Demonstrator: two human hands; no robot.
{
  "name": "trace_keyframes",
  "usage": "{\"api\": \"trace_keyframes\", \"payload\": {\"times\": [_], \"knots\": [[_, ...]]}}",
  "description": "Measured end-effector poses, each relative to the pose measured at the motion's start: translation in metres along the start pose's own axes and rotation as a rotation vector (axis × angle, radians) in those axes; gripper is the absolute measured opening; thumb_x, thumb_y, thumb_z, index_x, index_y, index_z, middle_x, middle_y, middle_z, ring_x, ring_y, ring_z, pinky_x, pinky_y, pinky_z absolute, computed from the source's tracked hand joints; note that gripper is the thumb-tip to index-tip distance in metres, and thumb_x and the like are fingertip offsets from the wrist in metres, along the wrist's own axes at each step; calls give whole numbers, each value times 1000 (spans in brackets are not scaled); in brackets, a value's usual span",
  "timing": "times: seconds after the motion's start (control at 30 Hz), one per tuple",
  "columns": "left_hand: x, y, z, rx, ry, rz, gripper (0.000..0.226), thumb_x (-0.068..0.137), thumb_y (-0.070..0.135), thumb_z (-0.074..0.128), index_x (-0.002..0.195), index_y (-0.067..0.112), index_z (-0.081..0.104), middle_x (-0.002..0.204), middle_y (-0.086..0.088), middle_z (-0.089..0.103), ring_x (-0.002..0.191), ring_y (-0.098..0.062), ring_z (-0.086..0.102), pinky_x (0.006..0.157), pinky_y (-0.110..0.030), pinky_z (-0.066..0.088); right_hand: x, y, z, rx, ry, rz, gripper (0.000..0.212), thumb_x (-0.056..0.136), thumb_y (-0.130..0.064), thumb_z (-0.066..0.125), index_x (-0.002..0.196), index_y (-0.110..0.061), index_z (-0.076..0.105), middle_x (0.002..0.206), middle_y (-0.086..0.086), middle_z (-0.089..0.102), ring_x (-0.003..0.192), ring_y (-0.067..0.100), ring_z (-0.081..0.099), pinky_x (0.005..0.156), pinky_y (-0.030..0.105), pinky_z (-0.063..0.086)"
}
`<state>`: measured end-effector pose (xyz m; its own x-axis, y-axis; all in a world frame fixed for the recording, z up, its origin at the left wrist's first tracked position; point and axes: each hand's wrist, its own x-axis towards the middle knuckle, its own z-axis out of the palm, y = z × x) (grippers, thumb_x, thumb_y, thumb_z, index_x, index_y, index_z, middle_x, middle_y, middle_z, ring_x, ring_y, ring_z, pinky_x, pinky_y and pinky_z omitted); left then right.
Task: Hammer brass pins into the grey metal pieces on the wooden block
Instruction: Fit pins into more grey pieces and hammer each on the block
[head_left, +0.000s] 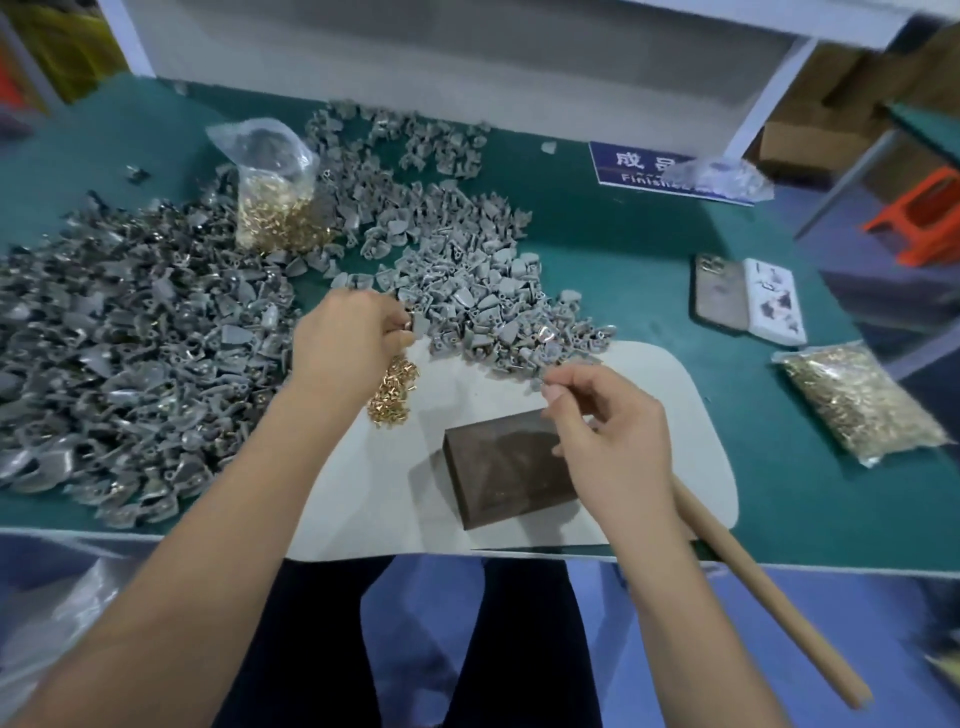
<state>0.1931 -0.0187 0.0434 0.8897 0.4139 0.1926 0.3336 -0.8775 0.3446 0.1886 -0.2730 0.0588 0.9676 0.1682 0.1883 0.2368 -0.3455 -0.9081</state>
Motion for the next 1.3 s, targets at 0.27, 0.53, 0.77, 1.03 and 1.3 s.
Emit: {"api": "trace_keyframes", "payload": {"times": [0.27,0.53,0.77,1.03,1.3], "knots": [[-5,1,-9,33,17,-22,11,96,38,65,96,32,75,96,7,70,102,-22,62,66,-33,46,-27,-3,-5,71,-3,12,16,91,-13,73,95,-28,79,84,-15,75,78,9,70,64,39,62],[-70,46,-35,-511,-154,-13,15,88,37,69,74,33,74,71,21,71,58,-3,61,50,-20,47,-33,1,-16,125,22,5,10,93,-20,73,94,-30,77,86,-12,75,82,15,72,72,45,61],[-101,77,-14,-383,-258,-34,24,84,41,70,65,26,66,67,12,67,66,-1,61,58,-20,44,-46,17,-25,36,-17,-43,12,90,-19,75,91,-31,77,90,-15,74,89,12,68,78,22,50],[-106,65,-19,-443,-307,303,28,92,28,64,118,38,65,102,17,57,93,5,51,81,-14,42,-50,24,-35,18,30,-16,17,92,-20,74,89,-36,74,90,-16,73,81,11,65,70,14,46],[-85,86,-23,-235,-386,359,12,90,36,68,99,41,73,88,19,65,84,-4,59,79,-37,55,-49,23,-31,34,17,16,14,92,-20,73,89,-33,75,88,-16,72,78,11,63,70,15,45]]}}
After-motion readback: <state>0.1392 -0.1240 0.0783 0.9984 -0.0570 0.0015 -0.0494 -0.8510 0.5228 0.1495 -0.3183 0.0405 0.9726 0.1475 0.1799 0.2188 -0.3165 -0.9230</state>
